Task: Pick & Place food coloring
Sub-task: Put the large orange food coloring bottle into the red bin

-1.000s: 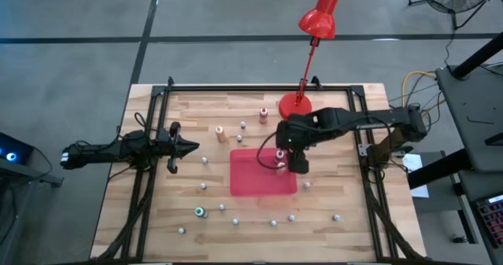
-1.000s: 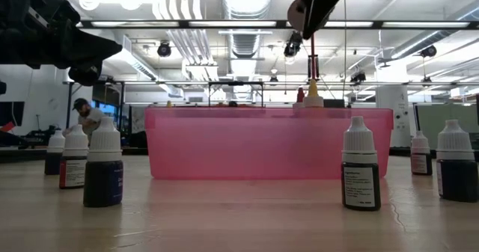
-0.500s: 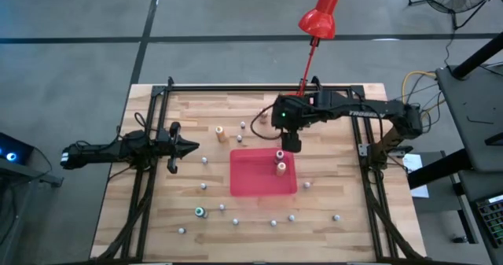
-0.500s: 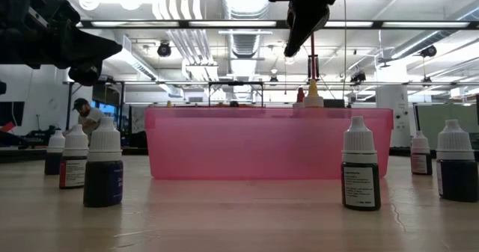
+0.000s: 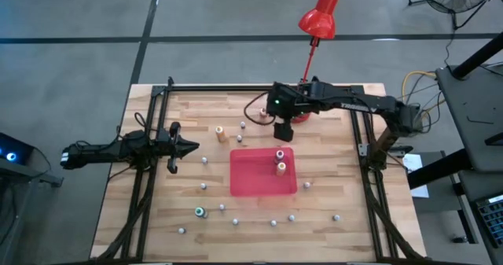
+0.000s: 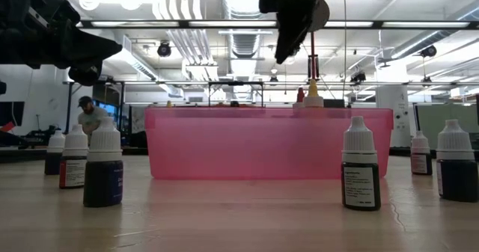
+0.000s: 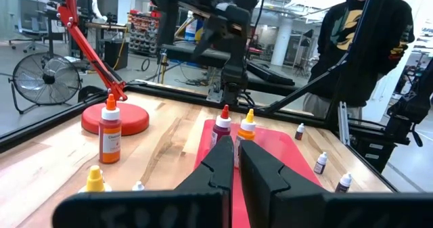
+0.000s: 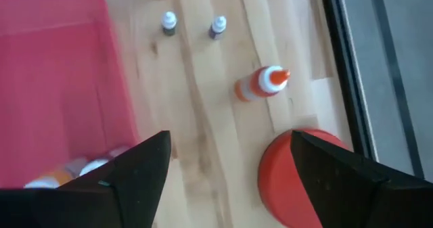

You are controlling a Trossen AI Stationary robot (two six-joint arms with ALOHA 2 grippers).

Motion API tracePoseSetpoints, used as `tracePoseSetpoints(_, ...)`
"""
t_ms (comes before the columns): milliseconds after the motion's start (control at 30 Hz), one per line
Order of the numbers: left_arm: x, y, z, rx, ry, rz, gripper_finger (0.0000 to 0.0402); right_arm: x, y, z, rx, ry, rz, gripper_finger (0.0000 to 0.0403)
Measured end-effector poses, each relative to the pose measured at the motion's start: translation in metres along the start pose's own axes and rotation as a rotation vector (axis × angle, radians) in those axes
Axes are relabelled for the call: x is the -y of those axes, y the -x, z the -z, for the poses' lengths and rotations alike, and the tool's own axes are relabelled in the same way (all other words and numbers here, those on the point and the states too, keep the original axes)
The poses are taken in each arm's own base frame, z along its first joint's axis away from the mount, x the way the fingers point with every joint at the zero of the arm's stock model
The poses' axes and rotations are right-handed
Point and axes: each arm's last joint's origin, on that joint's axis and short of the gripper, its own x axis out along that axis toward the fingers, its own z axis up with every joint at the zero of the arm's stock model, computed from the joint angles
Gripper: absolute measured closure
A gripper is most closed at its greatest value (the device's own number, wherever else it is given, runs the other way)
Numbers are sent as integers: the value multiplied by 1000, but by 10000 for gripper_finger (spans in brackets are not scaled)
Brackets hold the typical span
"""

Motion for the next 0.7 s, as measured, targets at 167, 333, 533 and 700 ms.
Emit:
tracePoseSetpoints(167,0,0,0,0,0,0,402,18,-7,-18,-13,-33,20,109)
tracePoseSetpoints(333,0,0,0,0,0,0,402,36,-14,-33,-32,-100,34,116)
tracePoseSetpoints(533,0,0,0,0,0,0,402,53,-32,-44,-93,-175,9,120)
tracePoseSetpoints(700,0,0,0,0,0,0,402,67,-48,-50,-126,-243,2,121)
